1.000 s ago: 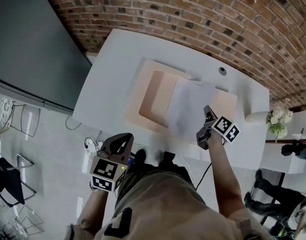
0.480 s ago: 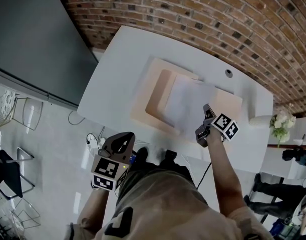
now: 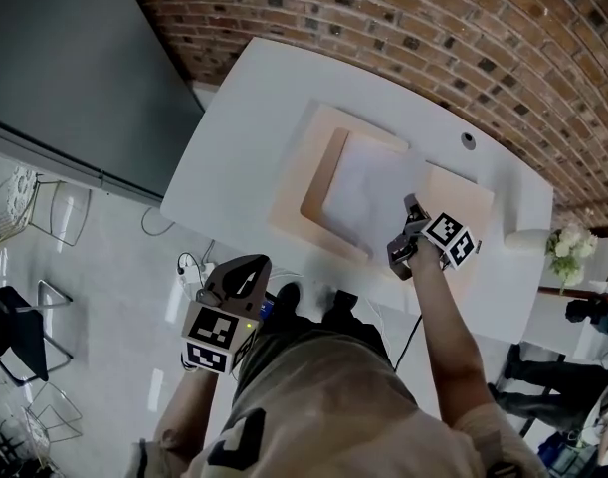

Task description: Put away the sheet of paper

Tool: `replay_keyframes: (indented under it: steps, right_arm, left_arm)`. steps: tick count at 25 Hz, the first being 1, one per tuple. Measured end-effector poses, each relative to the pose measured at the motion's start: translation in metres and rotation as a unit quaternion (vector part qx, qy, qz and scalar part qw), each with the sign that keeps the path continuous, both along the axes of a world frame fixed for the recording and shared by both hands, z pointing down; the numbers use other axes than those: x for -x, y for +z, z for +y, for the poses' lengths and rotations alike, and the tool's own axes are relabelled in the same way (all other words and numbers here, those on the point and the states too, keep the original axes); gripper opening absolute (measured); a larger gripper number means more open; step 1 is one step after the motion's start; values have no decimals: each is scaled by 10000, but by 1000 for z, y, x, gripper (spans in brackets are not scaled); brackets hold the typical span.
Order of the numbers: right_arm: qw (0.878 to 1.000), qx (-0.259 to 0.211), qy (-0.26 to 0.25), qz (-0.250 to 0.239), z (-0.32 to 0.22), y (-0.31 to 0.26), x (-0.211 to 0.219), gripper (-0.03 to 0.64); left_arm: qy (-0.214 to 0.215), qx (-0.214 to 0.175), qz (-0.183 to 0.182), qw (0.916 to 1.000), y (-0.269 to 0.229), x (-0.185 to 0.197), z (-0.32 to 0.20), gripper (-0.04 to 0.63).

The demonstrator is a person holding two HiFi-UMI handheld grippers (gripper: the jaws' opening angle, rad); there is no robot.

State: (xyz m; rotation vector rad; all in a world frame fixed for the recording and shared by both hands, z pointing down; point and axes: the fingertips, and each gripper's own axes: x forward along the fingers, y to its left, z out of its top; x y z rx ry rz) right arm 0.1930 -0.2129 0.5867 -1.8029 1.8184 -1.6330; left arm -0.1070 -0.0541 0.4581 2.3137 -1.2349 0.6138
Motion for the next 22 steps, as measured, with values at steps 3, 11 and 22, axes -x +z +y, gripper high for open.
replay_keyframes:
  steps: [3, 11, 22]
  right_arm:
    - [9999, 1, 29, -161, -5, 2, 7, 23]
    - [9990, 25, -20, -447, -14, 11, 24, 23]
    - [9965, 113, 295, -773, -14, 19, 26, 23]
  left_arm:
    - [-39, 20, -28, 10000, 1, 4, -3, 14]
    - [-57, 95, -70, 9999, 4, 8, -7, 14]
    - [-54, 140, -106, 9998, 8, 7, -8, 14]
